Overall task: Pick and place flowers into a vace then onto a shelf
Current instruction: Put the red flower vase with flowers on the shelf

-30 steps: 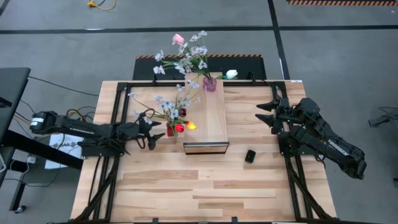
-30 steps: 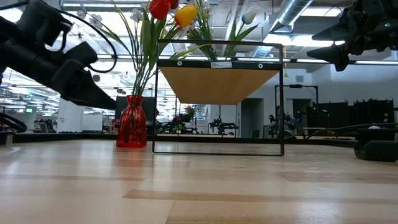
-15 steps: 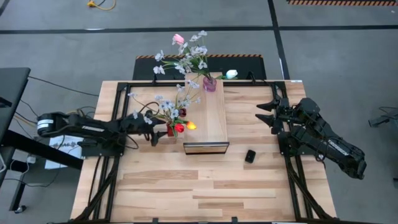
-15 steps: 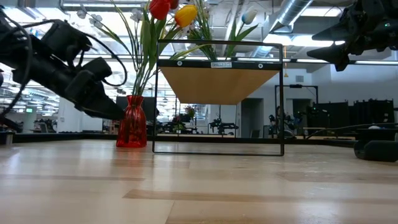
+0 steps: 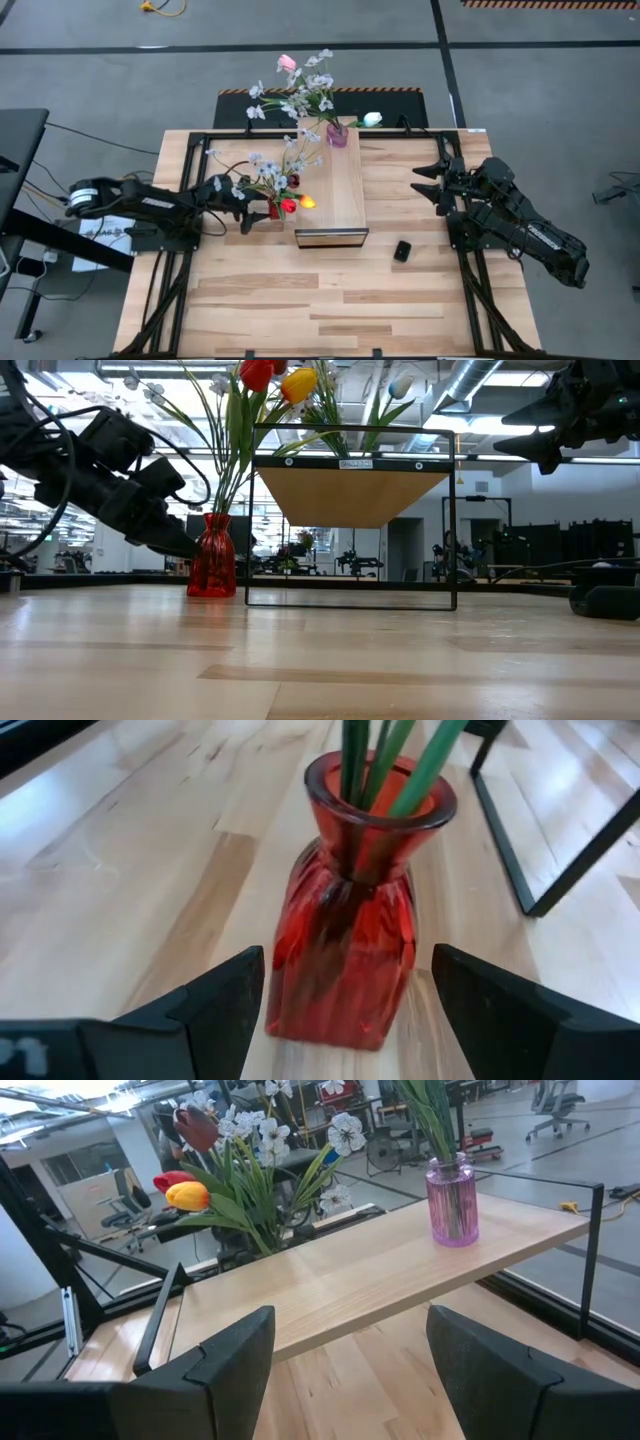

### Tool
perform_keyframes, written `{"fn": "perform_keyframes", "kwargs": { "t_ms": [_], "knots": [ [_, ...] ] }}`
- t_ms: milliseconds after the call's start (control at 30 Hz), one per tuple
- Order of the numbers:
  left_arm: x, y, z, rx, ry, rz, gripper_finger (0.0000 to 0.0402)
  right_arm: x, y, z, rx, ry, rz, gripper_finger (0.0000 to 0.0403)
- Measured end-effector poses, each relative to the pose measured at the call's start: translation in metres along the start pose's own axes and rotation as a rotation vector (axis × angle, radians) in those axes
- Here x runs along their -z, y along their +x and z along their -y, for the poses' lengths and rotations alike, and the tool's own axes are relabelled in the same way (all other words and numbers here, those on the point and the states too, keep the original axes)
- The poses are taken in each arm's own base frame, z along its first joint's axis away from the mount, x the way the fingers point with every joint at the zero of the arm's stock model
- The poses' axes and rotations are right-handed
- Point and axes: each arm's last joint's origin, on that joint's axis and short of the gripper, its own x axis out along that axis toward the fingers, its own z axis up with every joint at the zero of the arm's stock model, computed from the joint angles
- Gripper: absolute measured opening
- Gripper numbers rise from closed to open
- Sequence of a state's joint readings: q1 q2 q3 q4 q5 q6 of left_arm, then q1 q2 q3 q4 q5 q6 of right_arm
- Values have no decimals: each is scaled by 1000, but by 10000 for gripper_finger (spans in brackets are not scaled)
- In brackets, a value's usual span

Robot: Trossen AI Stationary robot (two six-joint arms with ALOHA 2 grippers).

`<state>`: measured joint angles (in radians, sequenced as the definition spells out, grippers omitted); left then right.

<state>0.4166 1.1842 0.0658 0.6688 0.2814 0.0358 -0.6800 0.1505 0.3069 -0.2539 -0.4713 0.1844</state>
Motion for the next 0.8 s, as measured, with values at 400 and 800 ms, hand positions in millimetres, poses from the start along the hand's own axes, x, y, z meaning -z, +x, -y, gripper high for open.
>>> {"fn": "perform_keyframes", "kwargs": {
  "t_ms": [400,800],
  "knots": [
    [-3,14,-10,89,49,-20,278,0,0,0,0,0,0,256],
    [-7,29,-21,161,41,-39,277,0,0,0,0,-1,0,256]
  ]
}}
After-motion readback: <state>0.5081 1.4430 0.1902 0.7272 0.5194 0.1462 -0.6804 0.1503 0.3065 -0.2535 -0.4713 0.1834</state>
